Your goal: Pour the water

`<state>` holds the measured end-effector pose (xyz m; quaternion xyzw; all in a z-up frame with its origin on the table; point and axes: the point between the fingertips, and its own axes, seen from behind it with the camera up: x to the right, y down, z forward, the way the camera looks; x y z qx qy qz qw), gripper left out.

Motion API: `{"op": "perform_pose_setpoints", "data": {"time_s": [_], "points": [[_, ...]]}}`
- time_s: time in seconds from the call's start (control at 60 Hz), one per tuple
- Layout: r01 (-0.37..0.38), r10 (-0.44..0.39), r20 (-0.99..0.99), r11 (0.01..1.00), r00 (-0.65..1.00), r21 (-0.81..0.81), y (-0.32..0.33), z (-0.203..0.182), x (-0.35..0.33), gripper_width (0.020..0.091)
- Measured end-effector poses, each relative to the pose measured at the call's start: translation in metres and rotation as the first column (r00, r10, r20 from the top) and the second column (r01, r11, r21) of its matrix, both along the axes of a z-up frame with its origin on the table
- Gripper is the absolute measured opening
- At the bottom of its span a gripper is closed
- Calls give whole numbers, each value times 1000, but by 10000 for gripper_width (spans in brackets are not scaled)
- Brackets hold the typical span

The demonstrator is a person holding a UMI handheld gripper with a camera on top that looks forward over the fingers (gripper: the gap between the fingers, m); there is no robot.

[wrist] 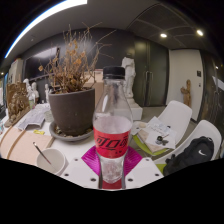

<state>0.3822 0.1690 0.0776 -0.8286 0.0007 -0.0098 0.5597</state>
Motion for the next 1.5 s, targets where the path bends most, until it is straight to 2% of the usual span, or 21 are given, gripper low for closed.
{"op": "perform_pose_setpoints", "data": {"time_s": [0.1, 0.217, 0.317, 0.4, 0.45, 0.483, 0.55, 0.583, 0.633, 0.8, 0.983, 1.183, 1.5], "points": [[12, -12, -18, 999, 1000, -30, -3, -18, 1, 252], [13, -13, 5, 1000, 1000, 4, -2, -17, 1, 262], [23, -22, -7, 1000, 1000, 17, -5, -16, 1, 344], [30, -30, -28, 999, 999, 12, -6, -16, 2, 458], [37, -37, -35, 999, 999, 2, -7, -17, 4, 503], [42, -43, -37, 999, 998, -10, -9, -18, 6, 585], [62, -62, -33, 998, 998, -25, -12, -19, 11, 818], [70, -71, -33, 997, 997, -26, -14, -17, 13, 871], [79, -80, -35, 997, 996, -27, -18, -13, 14, 848], [105, -108, -44, 991, 993, -78, -55, 8, 6, 855], [129, -124, 40, 977, 991, -171, -142, 48, -28, 858], [130, -129, 15, 967, 991, -219, -227, 88, -92, 859], [148, -146, 25, 965, 989, -214, -267, 109, -136, 857]]}}
